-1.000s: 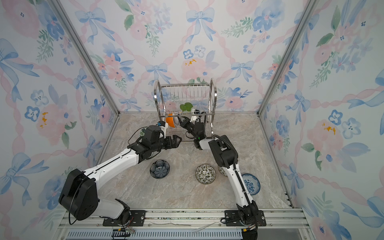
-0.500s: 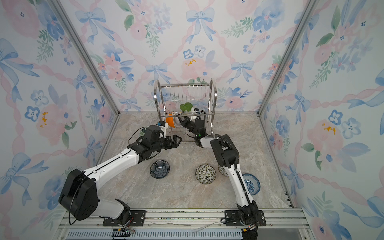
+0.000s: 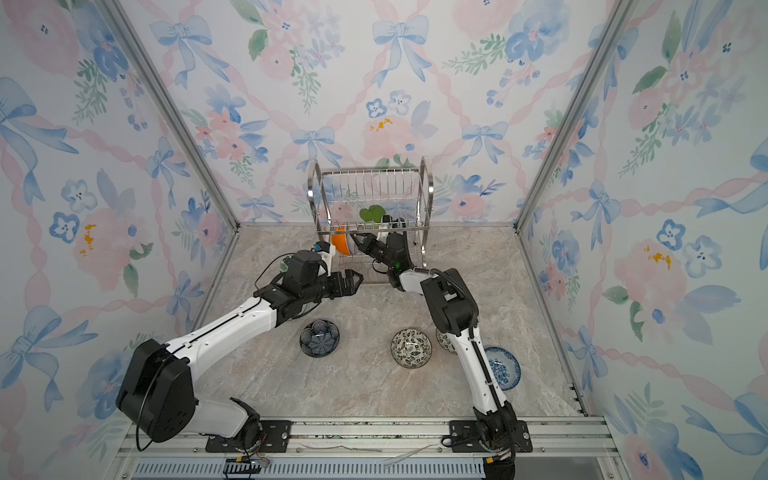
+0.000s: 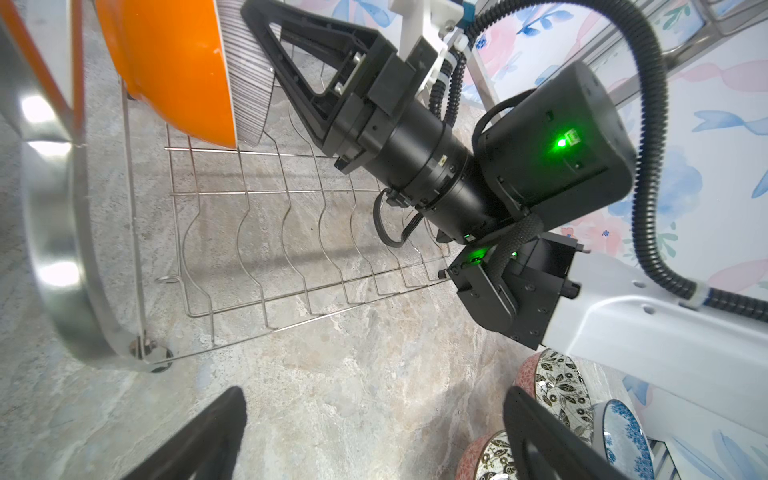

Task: Load the bowls into the dish rack
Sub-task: 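Lower the purple-striped bowl upright into the rack slot with right gripper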

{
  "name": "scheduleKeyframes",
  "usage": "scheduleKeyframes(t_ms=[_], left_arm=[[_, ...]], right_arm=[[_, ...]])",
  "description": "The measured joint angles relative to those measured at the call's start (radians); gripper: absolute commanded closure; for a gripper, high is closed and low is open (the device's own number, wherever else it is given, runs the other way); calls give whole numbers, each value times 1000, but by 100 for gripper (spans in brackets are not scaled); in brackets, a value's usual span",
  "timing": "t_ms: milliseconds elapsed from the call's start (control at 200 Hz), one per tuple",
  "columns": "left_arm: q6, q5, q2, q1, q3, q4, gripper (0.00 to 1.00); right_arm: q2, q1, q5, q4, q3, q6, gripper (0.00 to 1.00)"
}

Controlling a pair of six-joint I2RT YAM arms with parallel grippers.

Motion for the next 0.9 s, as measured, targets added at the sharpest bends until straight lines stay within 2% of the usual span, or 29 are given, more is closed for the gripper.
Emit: scheduleKeyframes(t_ms=[275, 900], left_arm=[[0, 0, -4, 4, 0, 0, 2], [0, 0, -7, 13, 0, -23, 2]], right_arm=[[0, 1, -6, -16, 4, -38, 100], [-18, 2, -16, -64, -1, -106, 84]])
